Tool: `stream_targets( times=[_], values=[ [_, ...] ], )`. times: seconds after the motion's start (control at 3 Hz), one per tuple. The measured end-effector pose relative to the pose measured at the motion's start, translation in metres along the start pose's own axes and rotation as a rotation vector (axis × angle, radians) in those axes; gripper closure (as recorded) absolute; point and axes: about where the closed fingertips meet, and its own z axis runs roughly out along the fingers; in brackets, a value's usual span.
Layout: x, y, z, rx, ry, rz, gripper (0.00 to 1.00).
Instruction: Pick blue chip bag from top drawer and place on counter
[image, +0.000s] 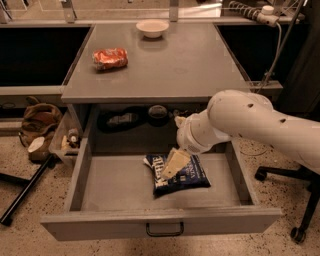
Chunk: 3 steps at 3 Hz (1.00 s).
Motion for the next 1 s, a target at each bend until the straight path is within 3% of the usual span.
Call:
stream_targets(
  times=[0.33,1.0],
  values=[
    [0.0,0.0,0.0,0.0,0.0,0.0,0.0],
    [0.04,0.01,0.031,0.003,-0.024,0.09,0.0]
  ],
)
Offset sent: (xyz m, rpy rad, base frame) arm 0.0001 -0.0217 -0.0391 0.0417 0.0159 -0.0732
